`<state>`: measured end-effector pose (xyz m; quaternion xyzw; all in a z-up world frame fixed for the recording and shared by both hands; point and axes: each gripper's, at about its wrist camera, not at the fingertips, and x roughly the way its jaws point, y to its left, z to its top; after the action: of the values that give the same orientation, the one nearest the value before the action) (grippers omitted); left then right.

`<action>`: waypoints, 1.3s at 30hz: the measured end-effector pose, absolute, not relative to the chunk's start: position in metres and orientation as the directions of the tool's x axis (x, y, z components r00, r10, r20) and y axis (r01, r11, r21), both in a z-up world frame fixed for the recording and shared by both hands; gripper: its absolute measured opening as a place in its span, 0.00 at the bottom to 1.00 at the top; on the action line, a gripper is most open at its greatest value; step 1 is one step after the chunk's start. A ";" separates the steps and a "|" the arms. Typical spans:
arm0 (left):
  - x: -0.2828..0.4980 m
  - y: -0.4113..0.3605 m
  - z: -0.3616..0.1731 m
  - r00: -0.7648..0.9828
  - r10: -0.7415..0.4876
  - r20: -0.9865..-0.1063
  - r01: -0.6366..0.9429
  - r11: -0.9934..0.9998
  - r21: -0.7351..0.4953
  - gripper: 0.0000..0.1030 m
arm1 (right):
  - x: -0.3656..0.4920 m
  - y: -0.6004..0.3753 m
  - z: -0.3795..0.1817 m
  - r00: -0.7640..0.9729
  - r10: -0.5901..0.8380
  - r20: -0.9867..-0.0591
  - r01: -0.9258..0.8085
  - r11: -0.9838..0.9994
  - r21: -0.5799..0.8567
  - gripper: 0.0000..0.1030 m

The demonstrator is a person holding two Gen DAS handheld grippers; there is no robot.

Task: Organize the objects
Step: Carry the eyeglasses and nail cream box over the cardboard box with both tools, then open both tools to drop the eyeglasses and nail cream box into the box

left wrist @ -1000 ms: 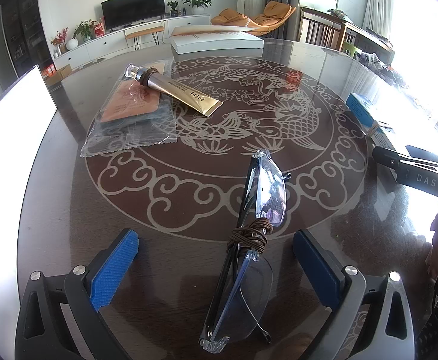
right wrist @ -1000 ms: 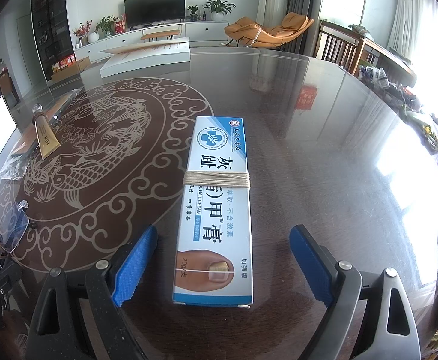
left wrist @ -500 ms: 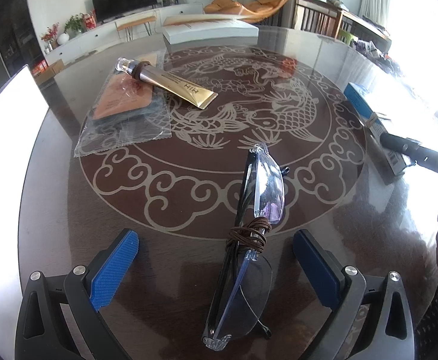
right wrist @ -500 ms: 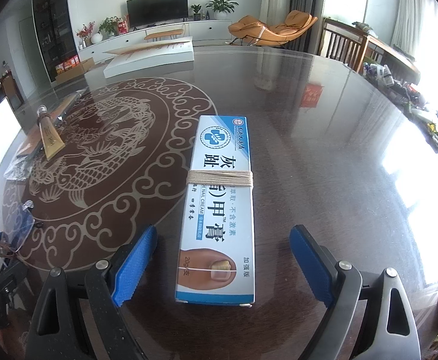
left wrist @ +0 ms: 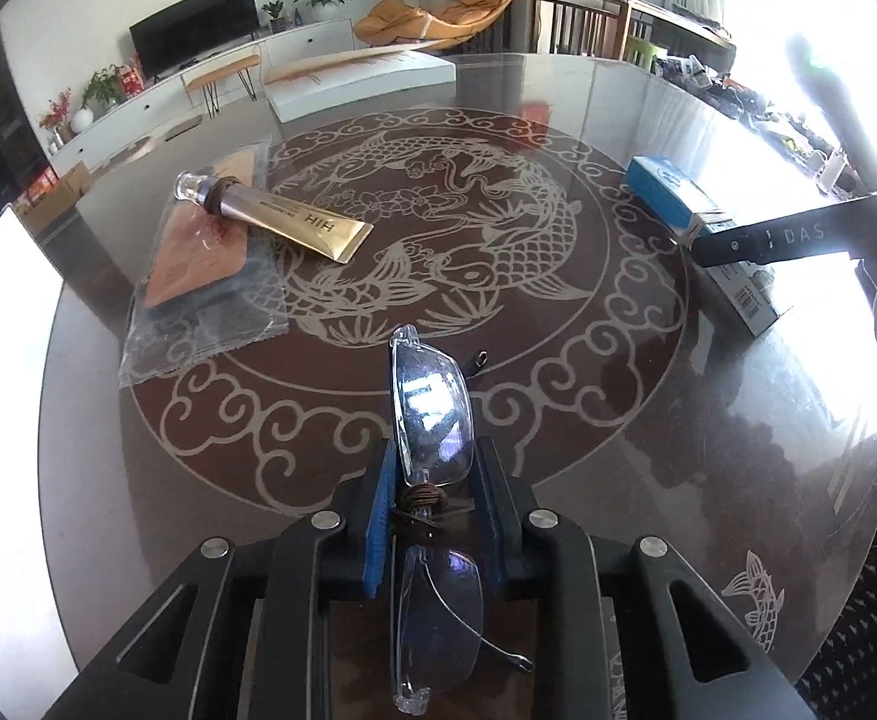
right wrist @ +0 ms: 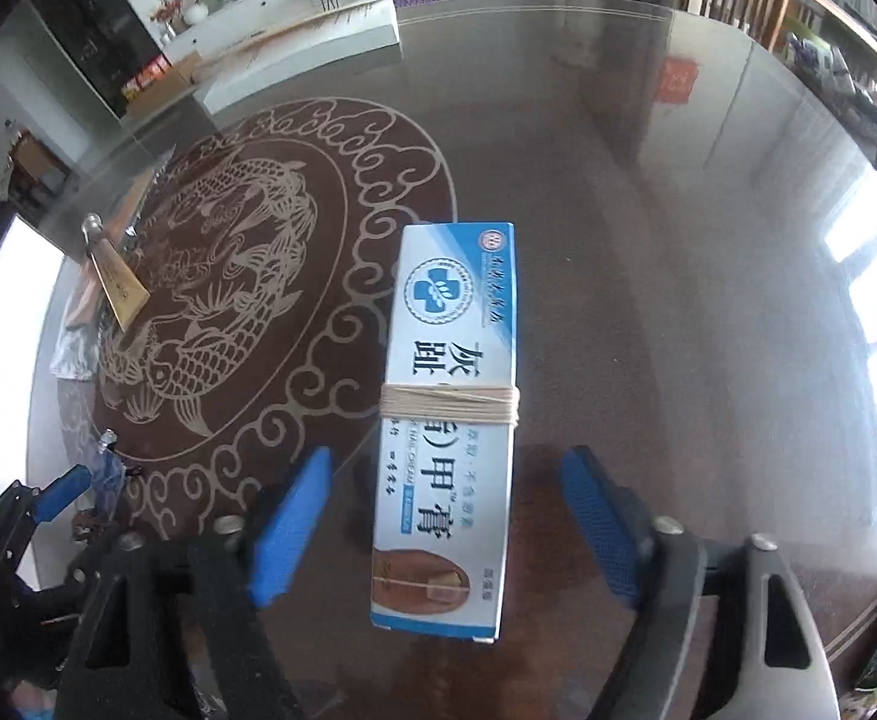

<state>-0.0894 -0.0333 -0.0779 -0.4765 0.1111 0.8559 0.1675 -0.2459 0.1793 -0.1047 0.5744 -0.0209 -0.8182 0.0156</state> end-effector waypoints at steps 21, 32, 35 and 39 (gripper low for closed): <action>0.019 -0.215 0.089 -0.725 0.361 -0.587 -0.216 -0.928 -0.304 0.21 | -0.174 0.057 0.029 -0.447 -0.448 -0.774 0.231 -0.894 0.383 0.40; 0.035 -0.382 0.059 -0.656 -0.059 -0.753 0.203 -0.974 -0.100 0.21 | -0.143 -0.162 0.068 -0.195 -0.713 -0.673 0.527 -0.655 0.541 0.40; 0.025 -0.407 0.031 -0.523 -0.180 -0.833 0.303 -0.953 0.016 0.28 | -0.137 -0.225 0.047 -0.141 -0.693 -0.707 0.566 -0.643 0.517 0.40; 0.028 -0.426 0.011 -0.434 -0.319 -0.843 0.427 -0.896 0.120 0.87 | -0.135 -0.281 0.006 -0.098 -0.579 -0.810 0.599 -0.684 0.416 0.62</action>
<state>0.0278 -0.4256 0.0114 -0.4842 -0.0556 0.8448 -0.2207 -0.1350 -0.2813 0.0057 0.5414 0.0094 -0.7409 0.3973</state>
